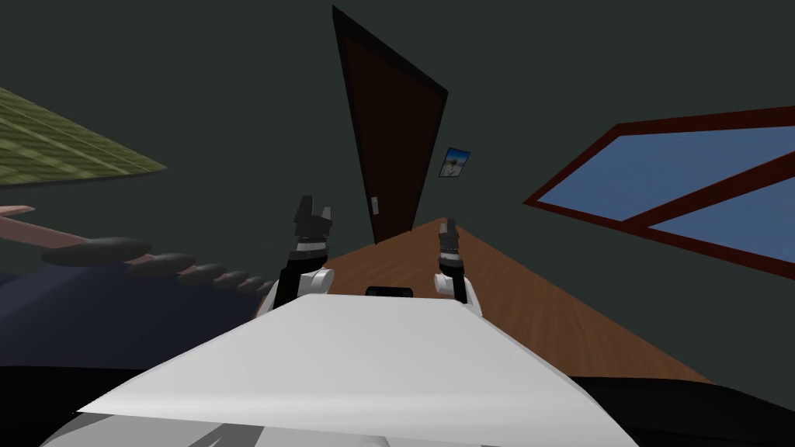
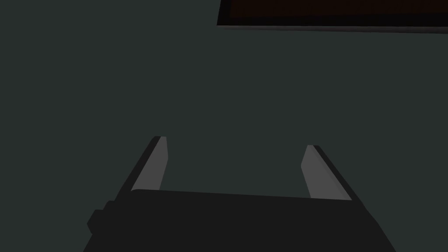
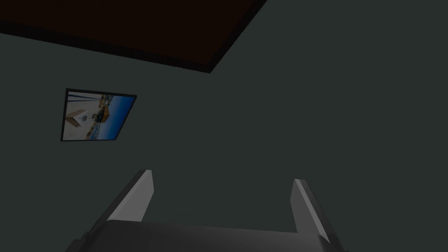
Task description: Pull the door open
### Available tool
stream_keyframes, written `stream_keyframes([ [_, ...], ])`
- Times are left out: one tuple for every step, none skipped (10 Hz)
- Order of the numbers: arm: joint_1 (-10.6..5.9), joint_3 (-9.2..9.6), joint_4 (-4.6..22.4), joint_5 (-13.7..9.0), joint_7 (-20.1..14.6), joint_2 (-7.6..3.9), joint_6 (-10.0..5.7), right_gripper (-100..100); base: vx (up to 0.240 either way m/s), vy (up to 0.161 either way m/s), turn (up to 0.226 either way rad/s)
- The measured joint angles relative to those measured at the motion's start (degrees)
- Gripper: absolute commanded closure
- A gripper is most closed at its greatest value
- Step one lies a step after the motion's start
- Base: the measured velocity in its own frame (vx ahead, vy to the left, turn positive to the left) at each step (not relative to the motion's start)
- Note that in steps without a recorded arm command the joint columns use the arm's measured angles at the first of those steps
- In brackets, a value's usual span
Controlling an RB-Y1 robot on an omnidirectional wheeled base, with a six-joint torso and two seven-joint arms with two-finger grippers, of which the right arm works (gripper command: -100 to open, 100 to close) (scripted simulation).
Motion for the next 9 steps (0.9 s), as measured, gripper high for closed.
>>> stream_keyframes([
  [-0.72, 0.68, 1.2, 0.9, 1.1, -0.19, 0.11, -100, 0.114, 0.064, -0.053],
  [-1.74, 0.94, 2.5, 1.6, 1.9, -0.60, 0.38, -100, 0.103, 0.062, -0.040],
  [-2.61, 1.36, 3.8, 2.3, 2.7, -0.72, 0.49, -100, 0.113, 0.067, -0.036],
  [-3.40, 1.89, 5.2, 3.1, 3.7, -0.68, 0.38, -100, 0.101, 0.060, -0.043],
  [-4.38, 2.15, 6.6, 3.6, 4.4, -0.91, 0.33, -100, 0.091, 0.059, -0.062],
  [-5.05, 2.75, 8.1, 4.4, 5.4, -0.78, 0.10, -100, 0.085, 0.061, -0.054],
  [-5.83, 3.33, 9.4, 5.2, 6.4, -0.74, 0.03, -100, 0.101, 0.066, -0.040],
  [-6.64, 3.87, 10.6, 6.0, 7.4, -0.76, 0.17, -100, 0.114, 0.075, -0.044],
  [-7.96, 3.92, 12.3, 6.5, 8.0, -1.24, 0.28, -100, 0.091, 0.066, -0.054],
])
